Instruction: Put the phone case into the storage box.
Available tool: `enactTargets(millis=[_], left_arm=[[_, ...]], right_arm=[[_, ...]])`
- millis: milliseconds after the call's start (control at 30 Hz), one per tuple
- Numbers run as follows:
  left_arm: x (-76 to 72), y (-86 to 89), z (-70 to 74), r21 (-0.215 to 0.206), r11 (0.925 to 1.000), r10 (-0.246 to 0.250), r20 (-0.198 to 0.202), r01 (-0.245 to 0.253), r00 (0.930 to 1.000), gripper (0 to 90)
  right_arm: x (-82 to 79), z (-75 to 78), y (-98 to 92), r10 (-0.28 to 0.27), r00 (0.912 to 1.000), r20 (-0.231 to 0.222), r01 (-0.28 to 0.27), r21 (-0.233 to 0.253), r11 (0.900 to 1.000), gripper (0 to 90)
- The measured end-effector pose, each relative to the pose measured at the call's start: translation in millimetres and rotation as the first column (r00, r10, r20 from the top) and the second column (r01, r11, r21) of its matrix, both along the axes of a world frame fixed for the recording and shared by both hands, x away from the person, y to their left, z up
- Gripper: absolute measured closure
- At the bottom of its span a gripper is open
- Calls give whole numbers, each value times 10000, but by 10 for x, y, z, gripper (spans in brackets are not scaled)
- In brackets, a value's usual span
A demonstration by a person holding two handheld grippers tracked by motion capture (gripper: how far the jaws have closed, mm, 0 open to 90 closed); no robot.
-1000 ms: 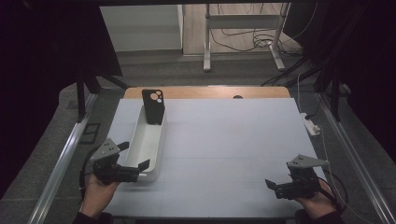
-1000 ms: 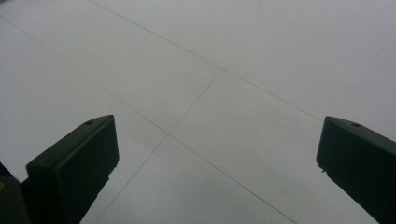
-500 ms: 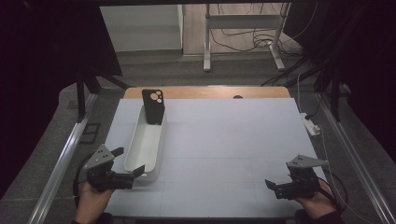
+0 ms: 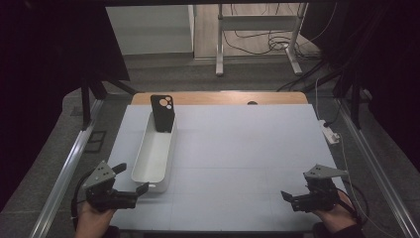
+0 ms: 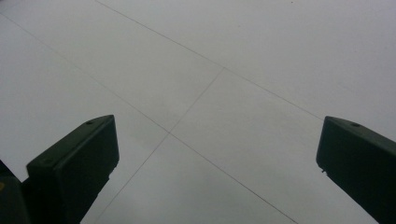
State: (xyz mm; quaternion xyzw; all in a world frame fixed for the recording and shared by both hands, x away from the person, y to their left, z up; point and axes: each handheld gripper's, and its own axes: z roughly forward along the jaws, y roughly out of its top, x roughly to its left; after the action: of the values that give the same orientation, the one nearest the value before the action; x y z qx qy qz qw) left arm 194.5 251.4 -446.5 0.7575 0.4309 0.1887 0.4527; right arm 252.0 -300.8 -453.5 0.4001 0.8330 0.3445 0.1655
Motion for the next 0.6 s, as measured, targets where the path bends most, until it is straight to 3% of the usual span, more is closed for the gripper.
enactTargets(millis=[600], left_arm=[[-130, 58, -86, 326, 9990, 303, -302, -293, 9991, 0]], right_arm=[[-1, 0, -1, 7, 10000, -4, -7, 6, 10000, 0]])
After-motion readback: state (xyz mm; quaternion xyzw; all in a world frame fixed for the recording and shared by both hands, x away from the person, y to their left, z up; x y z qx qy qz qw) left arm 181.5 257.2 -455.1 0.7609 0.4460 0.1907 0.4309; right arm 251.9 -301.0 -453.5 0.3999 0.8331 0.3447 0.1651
